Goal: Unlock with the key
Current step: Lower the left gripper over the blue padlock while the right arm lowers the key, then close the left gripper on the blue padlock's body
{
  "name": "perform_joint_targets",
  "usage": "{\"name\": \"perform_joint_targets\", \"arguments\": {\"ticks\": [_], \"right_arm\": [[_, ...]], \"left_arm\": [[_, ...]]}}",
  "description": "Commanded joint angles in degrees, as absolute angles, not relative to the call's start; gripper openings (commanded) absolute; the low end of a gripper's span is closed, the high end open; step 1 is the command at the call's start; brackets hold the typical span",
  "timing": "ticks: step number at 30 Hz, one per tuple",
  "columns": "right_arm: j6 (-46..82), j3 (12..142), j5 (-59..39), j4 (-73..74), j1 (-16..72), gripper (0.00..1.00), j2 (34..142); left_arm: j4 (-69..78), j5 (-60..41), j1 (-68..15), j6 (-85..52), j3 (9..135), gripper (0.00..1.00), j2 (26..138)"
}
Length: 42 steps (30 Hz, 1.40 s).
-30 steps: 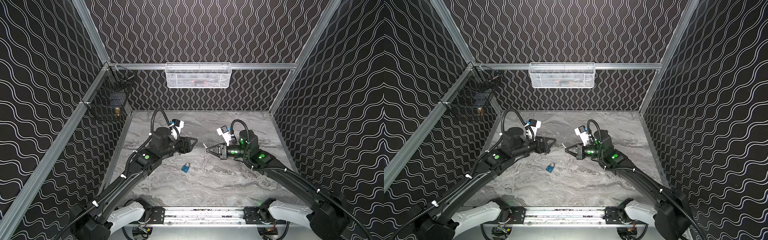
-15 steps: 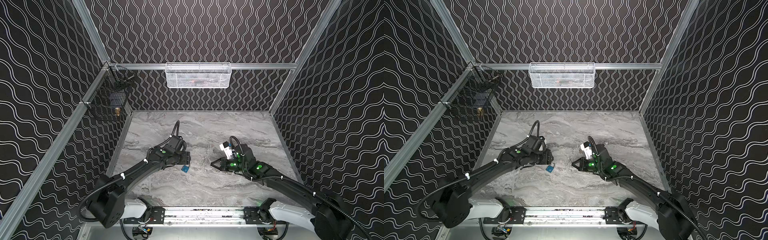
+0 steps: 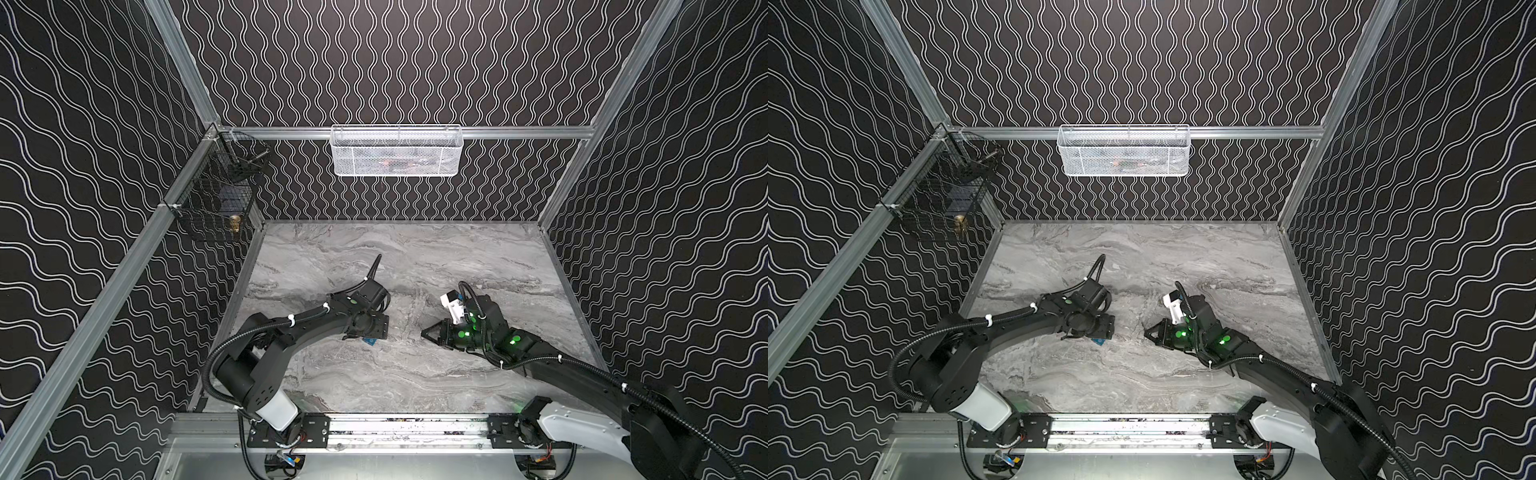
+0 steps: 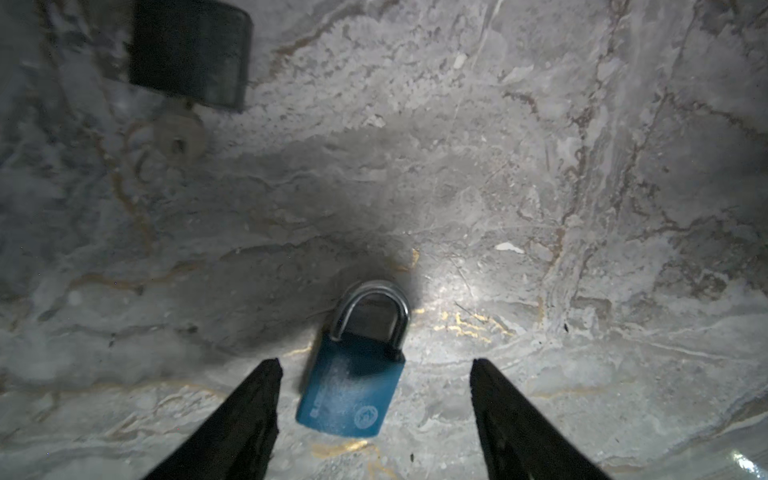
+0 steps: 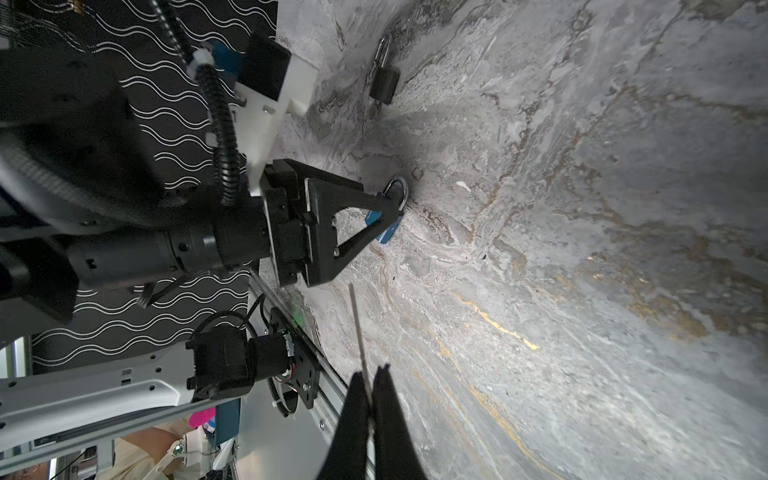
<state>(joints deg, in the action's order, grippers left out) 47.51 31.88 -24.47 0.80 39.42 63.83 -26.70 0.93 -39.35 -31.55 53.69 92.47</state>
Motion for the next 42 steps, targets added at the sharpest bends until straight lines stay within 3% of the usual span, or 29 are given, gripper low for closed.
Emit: {"name": "perform_joint_targets", "arguments": {"ticks": [1,23,42], "right_arm": [[47.73,32.43,-23.29,0.93,39.46,0.00,64.17],[45.55,29.53,-26.33,3.90,39.38,0.00,63.25],[46.48,27.09,-32.52,9.30,38.68,0.00,64.81]], "left_arm": [[-27.57,2.84,-40.15,-31.84,54.70,0.75,94.04],[-34.77,10.07,-45.91,-44.65,56.30,0.67,97.16],[-40.41,9.38,-46.42,-49.92,59.90,0.53,101.65]]}}
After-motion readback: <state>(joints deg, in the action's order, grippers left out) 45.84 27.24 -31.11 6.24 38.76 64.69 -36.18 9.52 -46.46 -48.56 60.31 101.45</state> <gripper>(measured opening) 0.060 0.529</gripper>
